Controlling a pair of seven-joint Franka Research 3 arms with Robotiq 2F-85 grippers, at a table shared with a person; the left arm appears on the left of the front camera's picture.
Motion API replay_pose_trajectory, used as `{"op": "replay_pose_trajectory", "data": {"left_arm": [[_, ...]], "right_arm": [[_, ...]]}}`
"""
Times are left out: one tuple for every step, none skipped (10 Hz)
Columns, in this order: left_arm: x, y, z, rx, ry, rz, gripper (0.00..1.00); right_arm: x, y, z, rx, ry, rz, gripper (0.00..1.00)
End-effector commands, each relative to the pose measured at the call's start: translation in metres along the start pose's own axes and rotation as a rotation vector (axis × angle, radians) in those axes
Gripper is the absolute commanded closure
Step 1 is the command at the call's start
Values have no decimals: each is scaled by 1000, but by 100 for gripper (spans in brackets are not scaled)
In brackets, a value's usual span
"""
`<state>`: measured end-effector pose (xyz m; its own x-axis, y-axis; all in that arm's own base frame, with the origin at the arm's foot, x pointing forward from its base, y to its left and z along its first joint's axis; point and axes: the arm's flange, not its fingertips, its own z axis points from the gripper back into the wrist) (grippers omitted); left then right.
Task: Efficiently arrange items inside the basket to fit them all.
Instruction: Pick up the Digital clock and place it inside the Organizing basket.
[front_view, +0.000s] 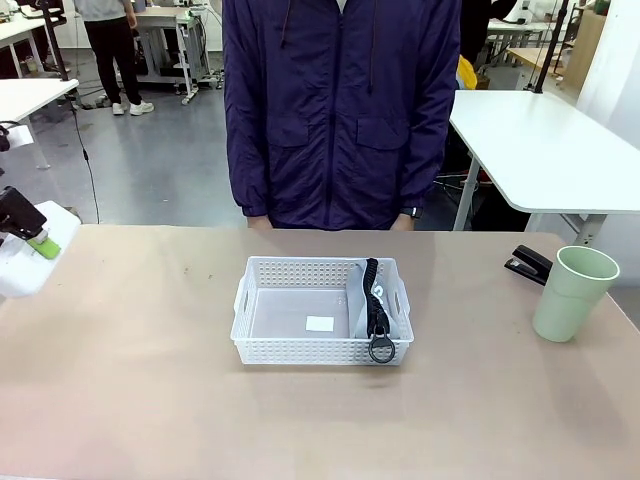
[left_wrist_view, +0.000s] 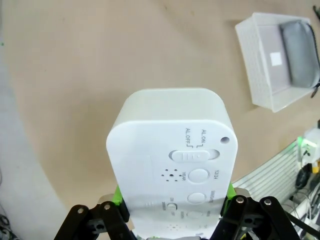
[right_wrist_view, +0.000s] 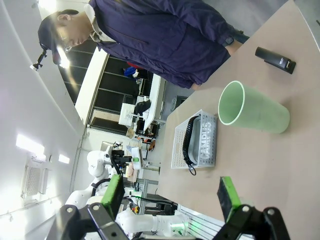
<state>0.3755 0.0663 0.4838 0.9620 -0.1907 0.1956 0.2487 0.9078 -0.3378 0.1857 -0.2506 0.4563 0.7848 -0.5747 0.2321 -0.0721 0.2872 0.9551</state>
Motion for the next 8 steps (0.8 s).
{"op": "replay_pose_trajectory", "data": {"left_arm": [[-3, 4, -1, -8, -1, 9, 22], [-6, -20, -14, 7, 5, -77, 22], [4, -49, -15, 68, -43, -79, 22], [27, -86, -18, 86, -58, -159, 22], [51, -120, -31, 145, -30, -208, 22], [73, -154, -50, 183, -9, -274, 22], [90, -186, -71, 182, -2, -330, 22], [103, -220, -94, 204, -8, -379, 22]], "right_arm": [[2, 1, 0, 17, -11, 26, 0], [2, 1, 0, 17, -11, 26, 0], [2, 1, 0, 17, -11, 26, 0], [2, 1, 0, 17, -11, 26, 0], [2, 1, 0, 17, -11, 26, 0], [2, 1, 0, 17, -11, 26, 0], [2, 1, 0, 17, -11, 26, 0], [2, 1, 0, 17, -11, 26, 0]]}}
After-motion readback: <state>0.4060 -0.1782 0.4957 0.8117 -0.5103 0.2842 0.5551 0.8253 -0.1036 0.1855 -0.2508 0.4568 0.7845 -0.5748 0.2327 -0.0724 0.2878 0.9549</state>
